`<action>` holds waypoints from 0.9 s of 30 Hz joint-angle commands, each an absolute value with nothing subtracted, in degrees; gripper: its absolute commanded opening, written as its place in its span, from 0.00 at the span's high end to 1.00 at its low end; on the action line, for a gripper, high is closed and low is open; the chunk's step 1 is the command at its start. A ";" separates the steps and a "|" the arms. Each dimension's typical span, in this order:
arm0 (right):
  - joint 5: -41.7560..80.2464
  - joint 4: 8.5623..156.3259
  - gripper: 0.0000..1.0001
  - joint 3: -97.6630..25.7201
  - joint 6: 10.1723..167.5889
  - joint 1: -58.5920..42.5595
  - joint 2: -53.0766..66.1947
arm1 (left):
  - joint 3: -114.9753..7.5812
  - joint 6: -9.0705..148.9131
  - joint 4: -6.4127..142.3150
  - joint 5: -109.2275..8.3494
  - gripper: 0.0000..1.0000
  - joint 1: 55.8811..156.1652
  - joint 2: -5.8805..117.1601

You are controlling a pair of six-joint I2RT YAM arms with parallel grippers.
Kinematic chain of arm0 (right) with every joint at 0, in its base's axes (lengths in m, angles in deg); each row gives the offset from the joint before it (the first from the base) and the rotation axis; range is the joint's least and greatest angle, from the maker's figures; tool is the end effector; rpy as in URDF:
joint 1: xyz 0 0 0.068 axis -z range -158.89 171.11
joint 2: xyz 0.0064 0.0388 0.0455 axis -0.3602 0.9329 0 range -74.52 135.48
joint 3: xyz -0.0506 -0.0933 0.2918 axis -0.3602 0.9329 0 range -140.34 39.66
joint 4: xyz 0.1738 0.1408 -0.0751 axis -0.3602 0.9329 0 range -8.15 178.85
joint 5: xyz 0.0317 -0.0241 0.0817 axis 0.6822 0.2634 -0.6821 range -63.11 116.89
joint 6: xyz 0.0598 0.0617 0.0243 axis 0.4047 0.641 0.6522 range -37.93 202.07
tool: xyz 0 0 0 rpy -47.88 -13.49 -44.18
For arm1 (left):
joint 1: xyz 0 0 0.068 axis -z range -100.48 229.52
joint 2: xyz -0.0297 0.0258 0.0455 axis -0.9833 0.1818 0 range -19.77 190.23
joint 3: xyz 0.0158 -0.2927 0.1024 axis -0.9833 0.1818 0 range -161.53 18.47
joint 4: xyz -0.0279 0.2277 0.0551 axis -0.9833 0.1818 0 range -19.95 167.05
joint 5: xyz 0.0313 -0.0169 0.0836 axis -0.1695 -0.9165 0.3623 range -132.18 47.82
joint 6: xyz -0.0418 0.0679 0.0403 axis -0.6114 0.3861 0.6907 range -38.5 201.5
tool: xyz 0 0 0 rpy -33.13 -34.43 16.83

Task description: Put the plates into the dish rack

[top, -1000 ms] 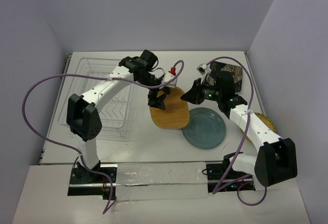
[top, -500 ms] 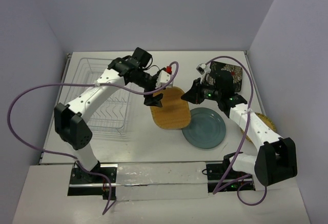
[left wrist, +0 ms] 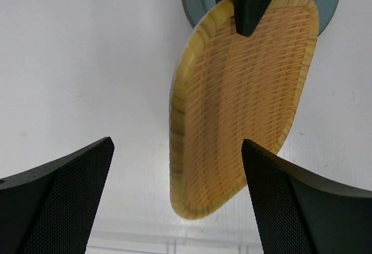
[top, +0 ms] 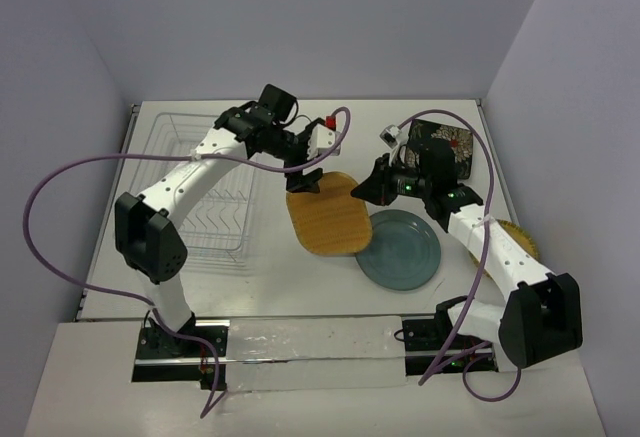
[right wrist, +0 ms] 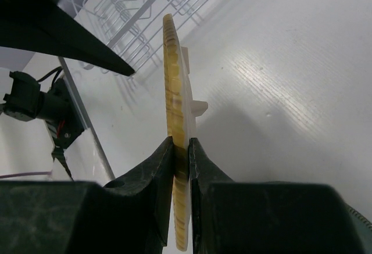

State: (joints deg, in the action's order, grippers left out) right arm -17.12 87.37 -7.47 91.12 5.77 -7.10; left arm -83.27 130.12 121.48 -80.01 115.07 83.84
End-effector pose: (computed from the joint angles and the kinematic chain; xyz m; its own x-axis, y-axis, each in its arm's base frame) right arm 0.2233 0.1186 0.3168 -0.5396 -0.0307 -0.8414 -0.7175 0.5397 0.4404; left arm 0.2909 -0.2677 0.3510 0.1371 0.6303 -0.7641 0.9902 -0.0658 0.1234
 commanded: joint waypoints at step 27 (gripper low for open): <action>-16.31 86.49 0.76 -12.95 81.85 4.36 -13.85 | -79.50 125.18 114.88 -83.68 1.00 116.06 80.06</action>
